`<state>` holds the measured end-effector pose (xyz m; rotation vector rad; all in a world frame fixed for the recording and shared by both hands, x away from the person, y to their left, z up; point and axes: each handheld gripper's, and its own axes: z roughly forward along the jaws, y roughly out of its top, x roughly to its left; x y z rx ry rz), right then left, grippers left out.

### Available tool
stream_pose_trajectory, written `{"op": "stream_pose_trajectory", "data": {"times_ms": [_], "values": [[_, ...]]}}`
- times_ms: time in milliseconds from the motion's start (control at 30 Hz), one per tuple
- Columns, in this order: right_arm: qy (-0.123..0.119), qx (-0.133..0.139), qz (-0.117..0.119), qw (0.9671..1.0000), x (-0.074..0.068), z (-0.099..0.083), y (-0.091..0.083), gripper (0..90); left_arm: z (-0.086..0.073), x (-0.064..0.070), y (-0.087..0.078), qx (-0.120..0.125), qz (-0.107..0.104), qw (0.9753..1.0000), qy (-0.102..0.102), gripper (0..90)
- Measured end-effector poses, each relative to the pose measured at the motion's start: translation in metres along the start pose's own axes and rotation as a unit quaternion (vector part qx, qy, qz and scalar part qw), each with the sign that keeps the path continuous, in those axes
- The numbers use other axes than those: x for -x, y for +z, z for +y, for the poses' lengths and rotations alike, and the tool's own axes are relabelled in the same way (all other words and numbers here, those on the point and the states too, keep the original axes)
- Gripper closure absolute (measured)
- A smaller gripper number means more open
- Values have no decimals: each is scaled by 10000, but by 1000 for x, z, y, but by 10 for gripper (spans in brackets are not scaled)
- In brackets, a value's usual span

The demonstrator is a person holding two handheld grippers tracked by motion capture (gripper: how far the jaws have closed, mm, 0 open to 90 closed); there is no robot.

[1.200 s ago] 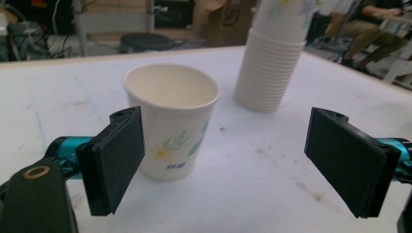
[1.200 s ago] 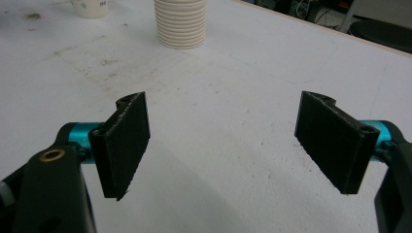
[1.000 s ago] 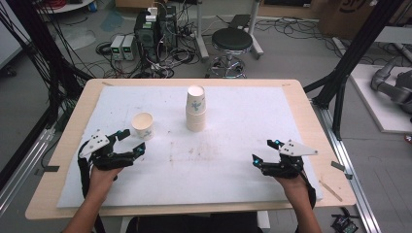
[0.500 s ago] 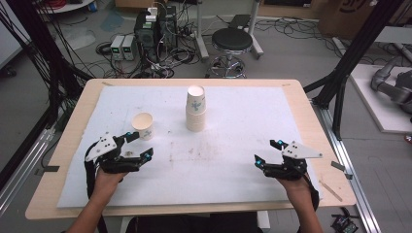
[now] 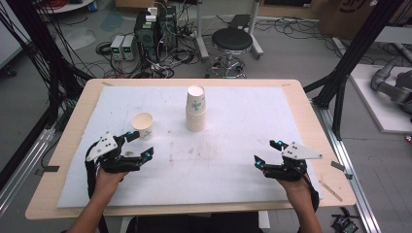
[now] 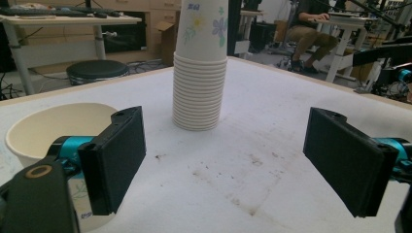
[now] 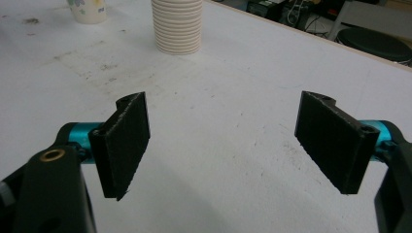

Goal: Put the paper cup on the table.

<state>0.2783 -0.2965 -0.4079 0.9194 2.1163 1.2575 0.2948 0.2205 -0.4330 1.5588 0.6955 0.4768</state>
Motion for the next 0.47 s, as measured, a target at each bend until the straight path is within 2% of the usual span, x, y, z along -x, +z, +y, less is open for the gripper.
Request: {"op": "stream_pose_trajectory", "data": {"times_ms": [467], "values": [[-16,13,-7,10000,0,0,0,206,0,-2,-2,-33,67,10000,5,160]]}}
